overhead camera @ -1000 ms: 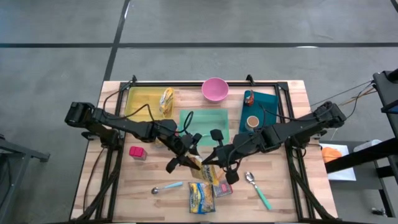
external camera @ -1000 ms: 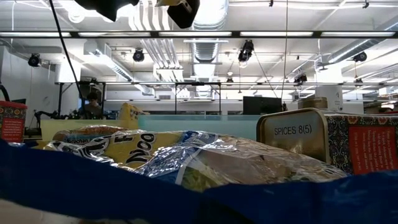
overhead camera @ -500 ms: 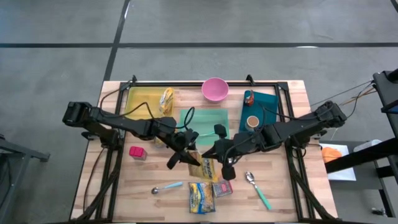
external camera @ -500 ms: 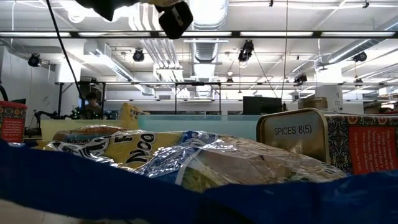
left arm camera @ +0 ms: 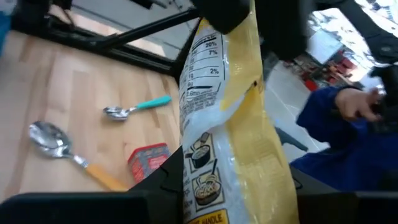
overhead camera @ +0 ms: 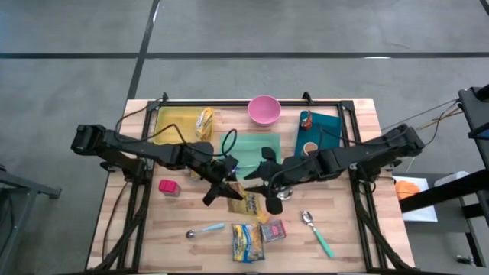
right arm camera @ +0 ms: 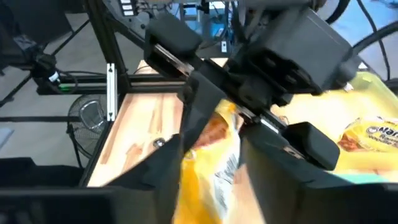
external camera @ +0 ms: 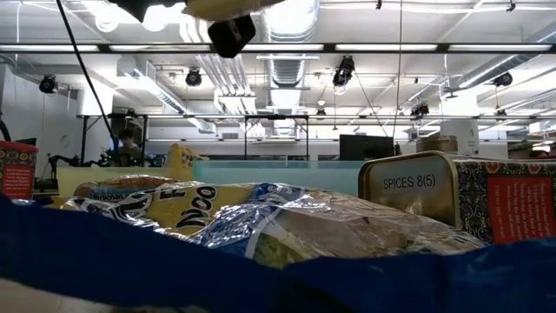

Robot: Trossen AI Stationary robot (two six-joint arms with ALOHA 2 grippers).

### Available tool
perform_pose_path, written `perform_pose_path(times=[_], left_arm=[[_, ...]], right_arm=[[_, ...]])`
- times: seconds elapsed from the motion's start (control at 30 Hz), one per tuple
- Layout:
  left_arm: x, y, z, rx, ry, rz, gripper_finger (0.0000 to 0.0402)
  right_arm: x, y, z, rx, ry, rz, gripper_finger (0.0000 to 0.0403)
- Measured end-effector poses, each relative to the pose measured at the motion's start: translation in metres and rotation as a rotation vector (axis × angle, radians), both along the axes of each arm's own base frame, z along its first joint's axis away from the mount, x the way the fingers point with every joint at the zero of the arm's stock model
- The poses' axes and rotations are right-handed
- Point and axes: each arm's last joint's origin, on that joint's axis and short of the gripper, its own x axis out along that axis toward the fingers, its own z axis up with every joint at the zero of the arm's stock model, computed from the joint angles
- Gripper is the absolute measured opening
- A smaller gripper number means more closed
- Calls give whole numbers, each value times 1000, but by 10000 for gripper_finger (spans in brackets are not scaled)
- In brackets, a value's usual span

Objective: Pick & Place Food Item
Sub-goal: Put the yellow noodle pack into the yellow bin

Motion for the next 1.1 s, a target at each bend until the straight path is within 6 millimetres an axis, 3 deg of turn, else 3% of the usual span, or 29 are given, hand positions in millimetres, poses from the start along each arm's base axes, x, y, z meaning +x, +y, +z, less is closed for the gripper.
perform_pose_path(times=[0.17,0.33,0.5,0.8,0.93,1.1], left_arm=[[-7,7,-2,26,97,90,113],[-23,13,2,46,190,201,113],[-50,23,19,117,228,367,113],[-113,63,48,254,374,934,113],[-126,85,61,282,383,1131,113],[-133,117,61,282,439,1321,113]], right_arm=[[4,-1,-3,-27,-5,-43,247],[-2,-8,-9,-28,68,-220,289],[-11,-11,-27,-12,234,-282,295],[-23,-14,-93,70,442,-417,295],[-32,-16,-121,84,495,-456,295],[-40,-18,-147,118,520,-455,295]])
